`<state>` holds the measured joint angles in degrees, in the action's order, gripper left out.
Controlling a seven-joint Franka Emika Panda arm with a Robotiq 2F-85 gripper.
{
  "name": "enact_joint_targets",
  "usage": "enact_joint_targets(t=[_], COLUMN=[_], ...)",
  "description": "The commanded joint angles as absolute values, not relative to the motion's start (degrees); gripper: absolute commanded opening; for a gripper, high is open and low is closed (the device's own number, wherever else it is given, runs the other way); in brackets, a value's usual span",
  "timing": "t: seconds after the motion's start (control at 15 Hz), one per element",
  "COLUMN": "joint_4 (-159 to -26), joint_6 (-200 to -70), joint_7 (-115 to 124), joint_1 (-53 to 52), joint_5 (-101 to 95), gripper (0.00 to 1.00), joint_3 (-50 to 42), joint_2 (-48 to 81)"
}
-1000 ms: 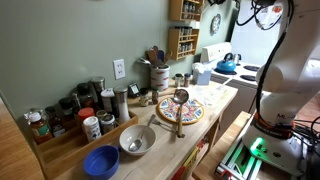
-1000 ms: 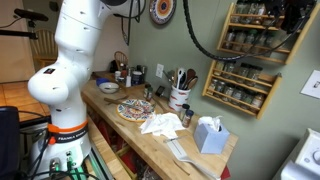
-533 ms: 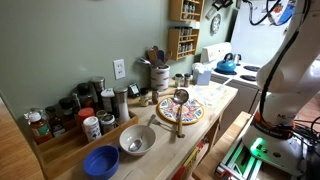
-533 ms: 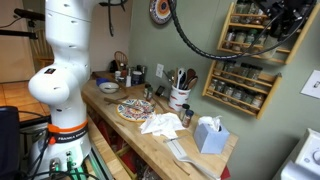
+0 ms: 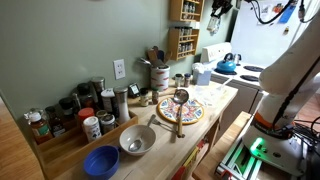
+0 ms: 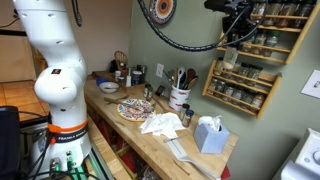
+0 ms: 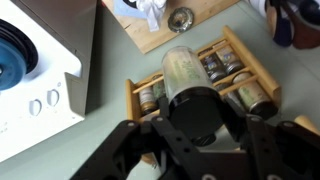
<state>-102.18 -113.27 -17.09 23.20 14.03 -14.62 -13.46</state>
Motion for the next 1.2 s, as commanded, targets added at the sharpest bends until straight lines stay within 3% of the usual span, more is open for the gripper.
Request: enact_joint_targets(t=[0.0,0.47,0.73,0.8,1.13], joint_4=[-116.09,-130.76,-130.50,-130.79,-130.37], joint_6=[-117.48,-124.59,-124.83,-124.87,-124.87], joint_7=[-17.85,-16.20,-15.90,-15.82,-15.87], joint_1=[17.50,9.17,6.67,6.23,6.17], joint_5=[6.08,-0.85,0.04,0.12,0.20], gripper=[0.31,0.31,0.31,0.56,0.56], joint_3=[-12.39,-6.73,-7.11,-7.05,-7.51], joint_2=[-23.78,-29.02,-26.65,-26.33,-26.17])
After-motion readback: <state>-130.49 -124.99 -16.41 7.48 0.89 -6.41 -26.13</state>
